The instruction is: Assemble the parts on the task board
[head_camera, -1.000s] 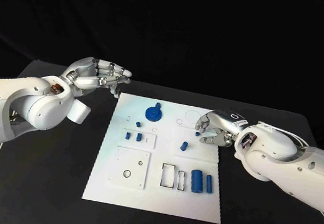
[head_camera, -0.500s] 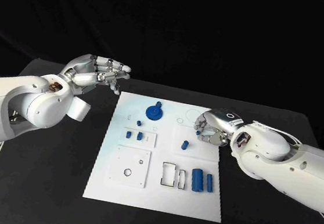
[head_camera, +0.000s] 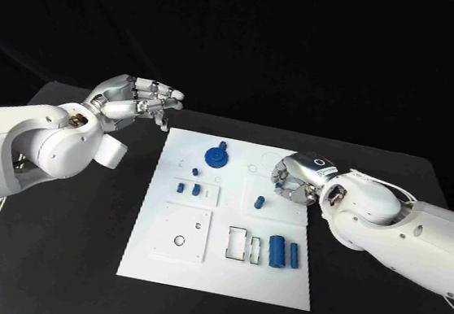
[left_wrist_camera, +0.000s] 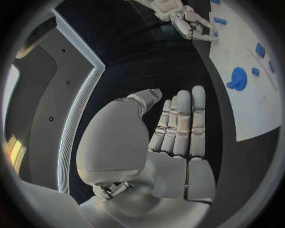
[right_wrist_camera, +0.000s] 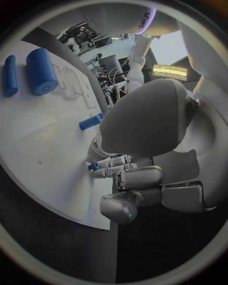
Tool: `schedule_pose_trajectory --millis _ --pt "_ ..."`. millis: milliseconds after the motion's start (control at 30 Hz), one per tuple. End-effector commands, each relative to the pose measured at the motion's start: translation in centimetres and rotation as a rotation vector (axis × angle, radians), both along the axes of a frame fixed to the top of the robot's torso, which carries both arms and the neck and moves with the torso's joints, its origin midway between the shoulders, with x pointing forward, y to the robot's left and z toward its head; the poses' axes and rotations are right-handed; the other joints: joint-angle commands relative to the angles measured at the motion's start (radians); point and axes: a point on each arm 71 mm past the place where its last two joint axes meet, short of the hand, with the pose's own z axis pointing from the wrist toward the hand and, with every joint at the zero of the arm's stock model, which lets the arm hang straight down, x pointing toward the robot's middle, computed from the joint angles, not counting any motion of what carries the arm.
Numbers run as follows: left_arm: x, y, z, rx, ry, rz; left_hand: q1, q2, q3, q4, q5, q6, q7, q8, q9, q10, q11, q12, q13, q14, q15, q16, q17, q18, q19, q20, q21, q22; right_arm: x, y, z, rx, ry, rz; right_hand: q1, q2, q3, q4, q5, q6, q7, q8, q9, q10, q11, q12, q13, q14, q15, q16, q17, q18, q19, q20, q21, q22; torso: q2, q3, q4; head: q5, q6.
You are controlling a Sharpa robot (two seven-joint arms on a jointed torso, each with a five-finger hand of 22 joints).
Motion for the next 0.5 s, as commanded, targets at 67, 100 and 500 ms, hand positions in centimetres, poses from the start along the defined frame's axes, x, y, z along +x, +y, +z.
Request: schedule_pose_trajectory --millis 67,100,500 --pt "-0.08 -0.19 0.18 -0.013 -0.011 -0.015 0.004 0.008 -0.004 0.0 -0.004 -0.007 0.0 0.005 0.0 -0.007 0.003 0.006 0.001 -0.008 0.002 -0.005 -0.001 0.015 0.008 -0.001 -0.003 -0.001 -0.2 0.08 -0.84 -0.052 0.036 0.003 0.005 -0.014 0.073 -0.021 0.016 0.011 0.001 0.001 0.008 0.013 0.001 0.002 -0.004 0.039 -0.008 0.008 0.004 -0.003 0.01 -0.005 0.01 0.008 0.0 -0.0003 0.0001 -0.002 -0.002" --pt "-0.08 -0.2 0.18 -0.012 -0.011 -0.016 0.004 0.008 -0.004 0.0 -0.004 -0.007 0.0 0.005 0.0 -0.007 0.003 0.006 0.001 -0.008 0.002 -0.005 -0.001 0.015 0.008 -0.001 -0.003 -0.001 -0.19 0.08 -0.88 -0.056 0.037 0.003 0.008 -0.018 0.112 -0.037 0.027 0.013 0.002 0.003 0.012 0.016 0.001 0.001 -0.006 0.039 -0.008 0.009 0.006 -0.004 0.011 -0.006 0.014 0.013 0.0 -0.0002 0.0004 -0.002 -0.001" --pt "-0.18 -0.28 0.15 0.002 -0.01 -0.03 0.006 0.008 -0.005 -0.002 -0.003 -0.015 0.003 0.002 -0.002 -0.015 0.005 0.005 0.0 -0.008 0.003 -0.008 -0.002 0.015 0.01 0.0 -0.007 -0.005 -0.22 0.07 -1.25 -0.098 0.05 -0.004 -0.061 -0.048 0.253 -0.133 0.067 0.012 0.008 0.013 0.041 0.023 0.004 -0.015 -0.015 0.038 -0.005 0.01 0.005 -0.005 0.009 -0.005 0.027 0.034 0.0 -0.0006 0.0008 -0.002 -0.005"
